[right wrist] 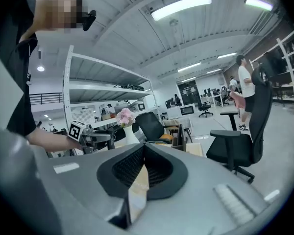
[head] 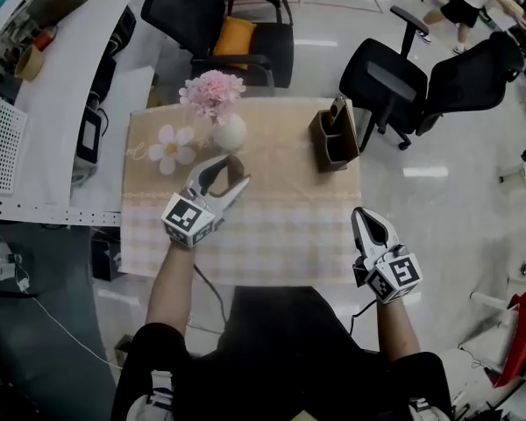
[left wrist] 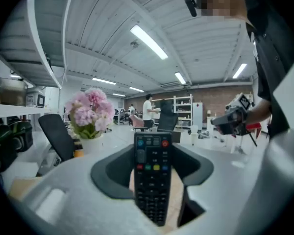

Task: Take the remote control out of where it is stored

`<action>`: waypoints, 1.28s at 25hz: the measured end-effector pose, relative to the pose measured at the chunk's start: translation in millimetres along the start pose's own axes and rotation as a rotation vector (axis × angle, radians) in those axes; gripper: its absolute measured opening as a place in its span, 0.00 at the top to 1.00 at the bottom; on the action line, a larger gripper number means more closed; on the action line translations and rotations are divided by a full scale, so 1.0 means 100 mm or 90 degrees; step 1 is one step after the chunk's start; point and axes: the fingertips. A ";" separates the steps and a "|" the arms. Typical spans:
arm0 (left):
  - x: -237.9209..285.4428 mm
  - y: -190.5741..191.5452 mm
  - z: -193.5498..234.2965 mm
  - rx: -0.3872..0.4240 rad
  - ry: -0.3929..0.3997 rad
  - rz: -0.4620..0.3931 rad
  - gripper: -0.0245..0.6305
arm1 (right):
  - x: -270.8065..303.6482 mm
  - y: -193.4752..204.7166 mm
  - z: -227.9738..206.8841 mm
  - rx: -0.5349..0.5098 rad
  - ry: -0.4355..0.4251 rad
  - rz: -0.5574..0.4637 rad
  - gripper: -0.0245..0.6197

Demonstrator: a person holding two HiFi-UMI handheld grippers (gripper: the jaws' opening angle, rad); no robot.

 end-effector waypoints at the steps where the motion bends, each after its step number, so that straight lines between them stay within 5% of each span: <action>1: -0.09 0.04 0.02 0.001 -0.012 0.008 0.60 | 0.06 0.00 0.06 -0.004 -0.013 0.002 0.95; 12: -0.81 0.49 0.15 0.006 -0.095 0.114 0.60 | 0.46 0.09 0.50 -0.024 -0.104 0.030 0.95; 18: -0.72 0.84 0.13 0.020 -0.059 0.191 0.60 | 0.55 0.12 0.55 -0.031 -0.113 0.031 0.95; 32: -0.11 1.12 0.15 0.036 0.029 0.266 0.61 | 0.57 0.15 0.28 -0.005 -0.067 0.038 0.95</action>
Point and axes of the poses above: the fingertips, and each gripper's own axes: x forward along the fingers, z to its left, y out of its underside, and after that the axes turned 13 degrees about y, right-handed
